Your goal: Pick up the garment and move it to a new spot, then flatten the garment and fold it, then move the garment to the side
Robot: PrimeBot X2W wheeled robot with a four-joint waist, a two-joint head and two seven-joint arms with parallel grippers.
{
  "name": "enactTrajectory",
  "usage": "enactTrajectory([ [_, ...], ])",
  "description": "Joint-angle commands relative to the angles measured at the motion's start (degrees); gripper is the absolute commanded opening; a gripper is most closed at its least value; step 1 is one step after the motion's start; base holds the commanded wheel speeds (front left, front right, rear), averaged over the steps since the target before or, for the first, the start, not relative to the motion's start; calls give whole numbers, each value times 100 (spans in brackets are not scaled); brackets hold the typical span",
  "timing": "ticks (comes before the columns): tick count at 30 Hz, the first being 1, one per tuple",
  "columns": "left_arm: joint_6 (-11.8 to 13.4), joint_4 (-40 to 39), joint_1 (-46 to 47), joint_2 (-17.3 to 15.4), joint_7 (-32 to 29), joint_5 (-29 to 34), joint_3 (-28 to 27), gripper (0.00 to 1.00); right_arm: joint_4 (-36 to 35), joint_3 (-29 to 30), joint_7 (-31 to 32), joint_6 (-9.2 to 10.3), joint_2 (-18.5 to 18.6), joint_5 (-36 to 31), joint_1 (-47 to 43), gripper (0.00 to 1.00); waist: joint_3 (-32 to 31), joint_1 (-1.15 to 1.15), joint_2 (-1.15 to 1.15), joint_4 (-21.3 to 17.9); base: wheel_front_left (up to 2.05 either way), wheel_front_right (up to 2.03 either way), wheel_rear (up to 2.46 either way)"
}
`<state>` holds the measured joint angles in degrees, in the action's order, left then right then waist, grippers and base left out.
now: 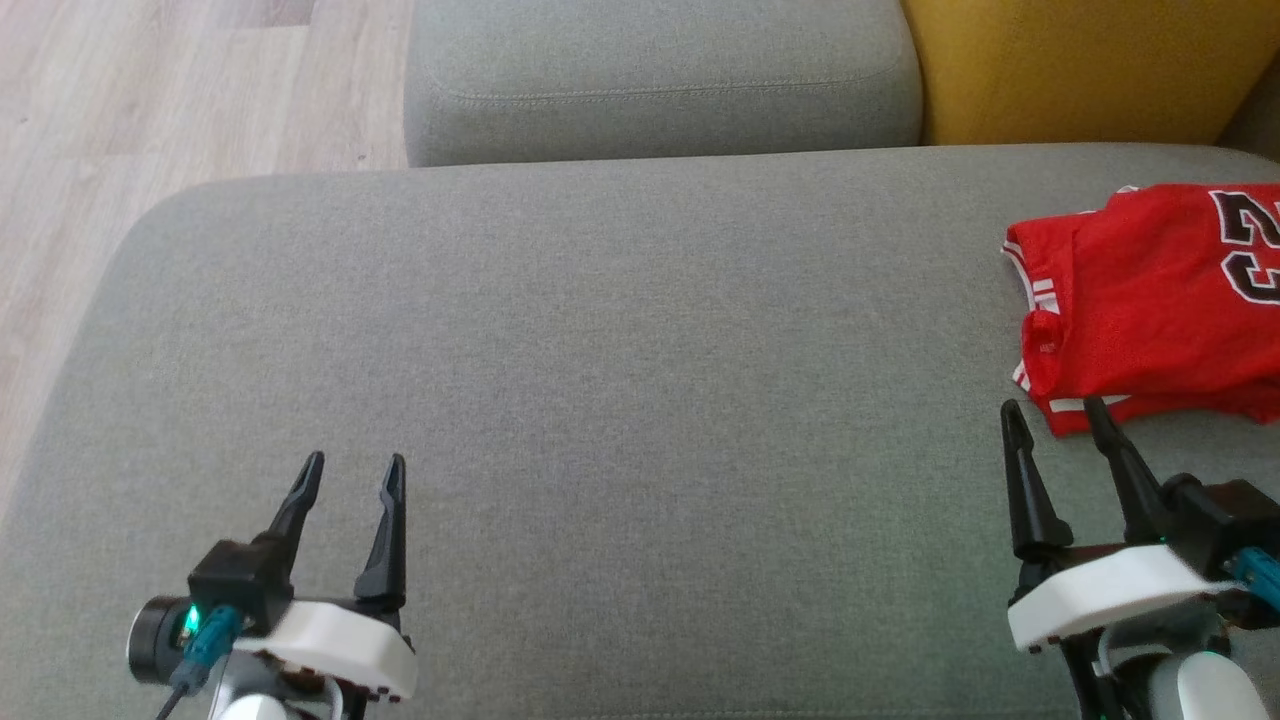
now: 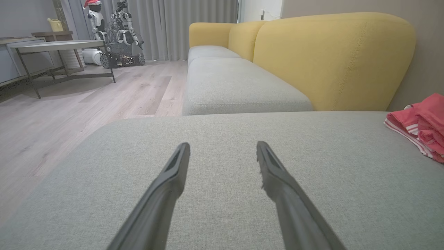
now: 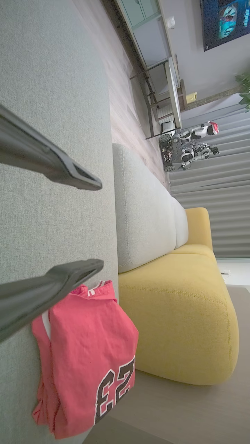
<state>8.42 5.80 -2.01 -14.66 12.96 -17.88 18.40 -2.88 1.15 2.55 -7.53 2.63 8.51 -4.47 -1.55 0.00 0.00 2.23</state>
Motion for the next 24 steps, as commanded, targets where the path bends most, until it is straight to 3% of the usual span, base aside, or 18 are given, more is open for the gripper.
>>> enactTrajectory([
  [1, 22, -188, 263, -152, 59, -31, -176, 100, -175, -123, 3, 4, 25, 29, 104, 100, -3, 0, 0, 1, 0, 0, 0],
  [9, 41, -187, 275, -148, 65, -46, -141, 100, -188, -124, 40, 4, 25, 33, 100, 100, -27, 0, 0, 14, 0, 0, 0],
  [10, 15, 0, 0, -12, 0, -10, 95, 0, 0, -1, 33, 0, 0, 1, 0, 0, -28, 0, 0, 15, 0, 0, 0],
  [24, -130, 205, 26, 129, -158, -741, -66, 0, 312, -10, 31, 0, 28, 823, 84, 0, -10, 0, 0, -7, 0, 0, 0],
])
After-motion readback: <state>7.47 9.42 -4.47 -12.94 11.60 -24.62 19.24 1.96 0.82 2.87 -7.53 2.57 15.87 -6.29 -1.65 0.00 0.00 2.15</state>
